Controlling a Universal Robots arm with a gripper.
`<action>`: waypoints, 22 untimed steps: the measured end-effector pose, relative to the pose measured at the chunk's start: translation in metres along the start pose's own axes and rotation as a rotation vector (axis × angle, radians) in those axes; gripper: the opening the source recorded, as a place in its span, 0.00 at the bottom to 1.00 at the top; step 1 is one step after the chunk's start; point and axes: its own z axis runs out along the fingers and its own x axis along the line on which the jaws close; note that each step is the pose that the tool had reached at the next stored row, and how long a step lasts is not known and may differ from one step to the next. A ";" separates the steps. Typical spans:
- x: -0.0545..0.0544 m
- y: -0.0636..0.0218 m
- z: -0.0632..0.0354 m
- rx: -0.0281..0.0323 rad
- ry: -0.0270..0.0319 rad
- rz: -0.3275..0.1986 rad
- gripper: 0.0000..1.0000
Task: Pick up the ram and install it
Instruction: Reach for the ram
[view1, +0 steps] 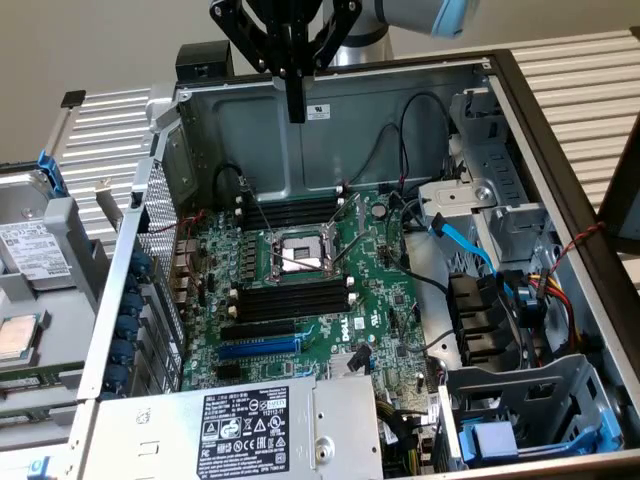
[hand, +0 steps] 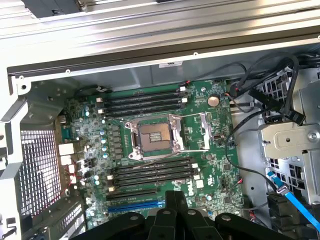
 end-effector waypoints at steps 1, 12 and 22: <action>0.000 0.0000 0.0000 0.0001 0.0000 0.000 0.11; 0.033 -0.0061 -0.0009 0.0000 0.0000 0.000 0.11; 0.075 -0.0170 -0.0023 0.0001 0.0000 0.000 0.11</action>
